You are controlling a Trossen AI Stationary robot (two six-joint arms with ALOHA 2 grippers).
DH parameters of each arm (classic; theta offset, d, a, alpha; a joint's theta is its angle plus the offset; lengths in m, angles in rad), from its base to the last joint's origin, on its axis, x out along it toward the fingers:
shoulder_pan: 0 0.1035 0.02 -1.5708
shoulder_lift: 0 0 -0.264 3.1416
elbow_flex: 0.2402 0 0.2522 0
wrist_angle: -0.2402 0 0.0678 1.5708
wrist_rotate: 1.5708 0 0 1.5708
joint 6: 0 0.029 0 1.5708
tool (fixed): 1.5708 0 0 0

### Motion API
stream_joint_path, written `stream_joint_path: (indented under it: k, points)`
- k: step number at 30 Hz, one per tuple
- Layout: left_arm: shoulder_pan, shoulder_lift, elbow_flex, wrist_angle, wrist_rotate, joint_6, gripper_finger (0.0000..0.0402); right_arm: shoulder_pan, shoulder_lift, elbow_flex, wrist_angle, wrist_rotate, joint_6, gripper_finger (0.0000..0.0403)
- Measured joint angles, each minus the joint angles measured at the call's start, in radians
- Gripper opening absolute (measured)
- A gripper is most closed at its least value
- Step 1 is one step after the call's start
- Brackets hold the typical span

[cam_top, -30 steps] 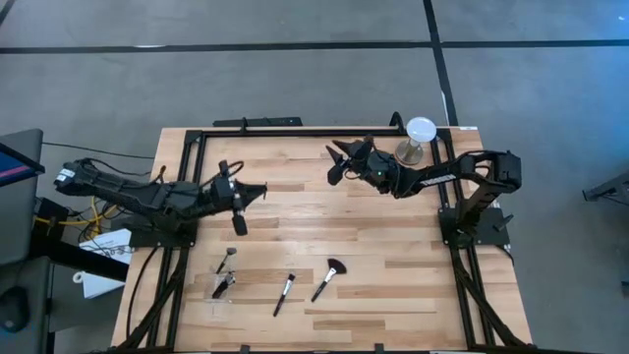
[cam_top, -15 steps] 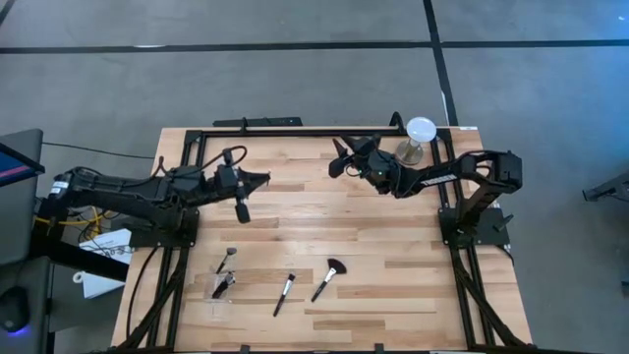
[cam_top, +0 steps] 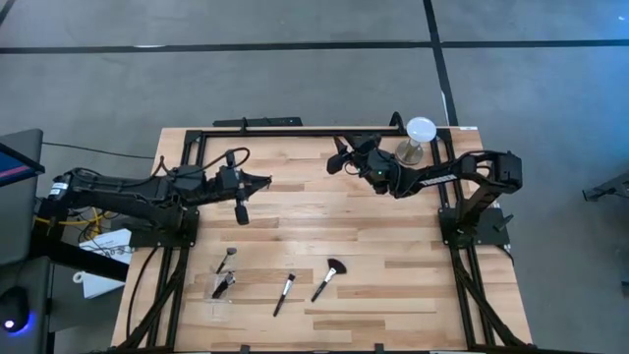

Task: Put items in baskets/containers
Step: Put the eyeshadow brush into the transparent organizer

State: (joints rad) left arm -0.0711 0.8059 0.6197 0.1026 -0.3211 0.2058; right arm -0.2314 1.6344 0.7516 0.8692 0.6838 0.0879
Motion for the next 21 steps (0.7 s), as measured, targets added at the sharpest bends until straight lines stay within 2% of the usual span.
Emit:
stream_joint_path:
  k: [5,10,14,18,21]
  points:
    - [0.0,-0.035,0.0,-0.065,-0.086,-0.002,0.0013,0.012,0.0,0.024,0.0,-0.004,-0.048,0.0118]
    - [0.0,-0.116,0.0,-0.144,-0.132,-0.057,0.0012,0.043,0.0,0.059,0.0,-0.005,-0.198,0.0118]
    - [-0.026,-0.179,0.0,-0.221,-0.121,-0.11,0.0012,0.074,0.0,0.072,0.0,-0.005,-0.318,0.0118]
    - [-0.1,-0.224,-0.024,-0.306,-0.033,-0.139,0.0012,0.105,0.0,0.073,-0.036,-0.016,-0.353,0.0118]
    - [-0.168,-0.244,-0.06,-0.308,0.01,-0.177,0.0011,0.132,0.0,0.073,-0.13,-0.094,-0.373,0.0118]
